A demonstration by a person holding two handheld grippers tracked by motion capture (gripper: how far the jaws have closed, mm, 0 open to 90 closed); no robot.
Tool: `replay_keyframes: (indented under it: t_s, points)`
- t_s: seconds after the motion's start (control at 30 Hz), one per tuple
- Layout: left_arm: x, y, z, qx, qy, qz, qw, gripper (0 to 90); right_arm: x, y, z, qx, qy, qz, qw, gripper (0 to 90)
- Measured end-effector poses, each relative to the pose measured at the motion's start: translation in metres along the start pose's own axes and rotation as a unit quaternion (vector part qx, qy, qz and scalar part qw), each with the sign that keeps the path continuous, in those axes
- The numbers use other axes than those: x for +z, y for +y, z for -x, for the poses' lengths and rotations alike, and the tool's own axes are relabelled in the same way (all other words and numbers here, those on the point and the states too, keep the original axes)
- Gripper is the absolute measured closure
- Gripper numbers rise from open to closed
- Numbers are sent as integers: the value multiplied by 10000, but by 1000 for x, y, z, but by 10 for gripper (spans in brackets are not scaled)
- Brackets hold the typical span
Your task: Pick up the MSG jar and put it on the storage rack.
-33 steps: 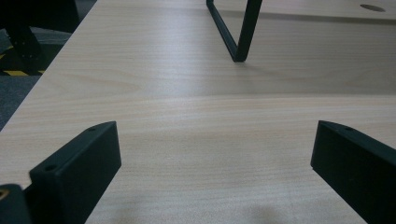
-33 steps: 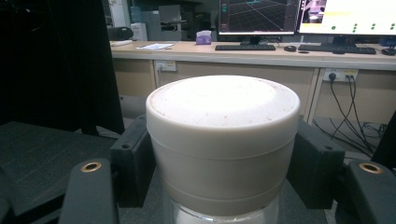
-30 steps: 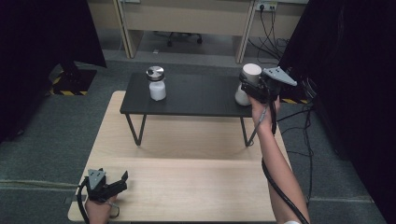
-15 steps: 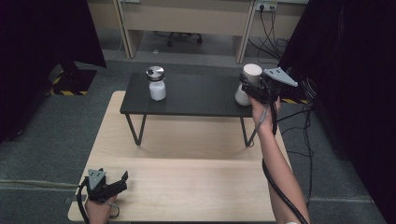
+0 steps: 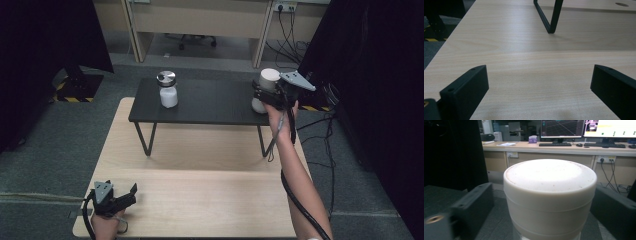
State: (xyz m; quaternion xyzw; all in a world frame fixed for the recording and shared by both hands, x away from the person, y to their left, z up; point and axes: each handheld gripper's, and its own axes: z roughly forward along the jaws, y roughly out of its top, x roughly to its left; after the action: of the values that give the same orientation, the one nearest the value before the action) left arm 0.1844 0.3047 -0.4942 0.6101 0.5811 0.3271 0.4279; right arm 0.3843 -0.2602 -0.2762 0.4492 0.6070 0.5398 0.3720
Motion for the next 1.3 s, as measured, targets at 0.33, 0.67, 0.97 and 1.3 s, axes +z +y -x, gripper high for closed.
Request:
replay_keyframes:
  t_s: [0.33, 0.67, 0.97, 1.3]
  points:
    - [0, 0, 0, 2, -3, 5, 10000, 11, -2, -2, -4, -106, -108, 81, 9999, 3]
    - [0, 0, 0, -3, -6, -3, 10000, 11, -14, -9, -3, -113, -110, 160, 9997, 3]
    - [0, 0, 0, -12, -14, 4, 10000, 11, -29, -25, -2, -70, -122, 117, 9998, 3]
    - [0, 1, 0, -16, -7, -24, 10000, 12, -44, -45, -1, -8, -195, 91, 9998, 3]
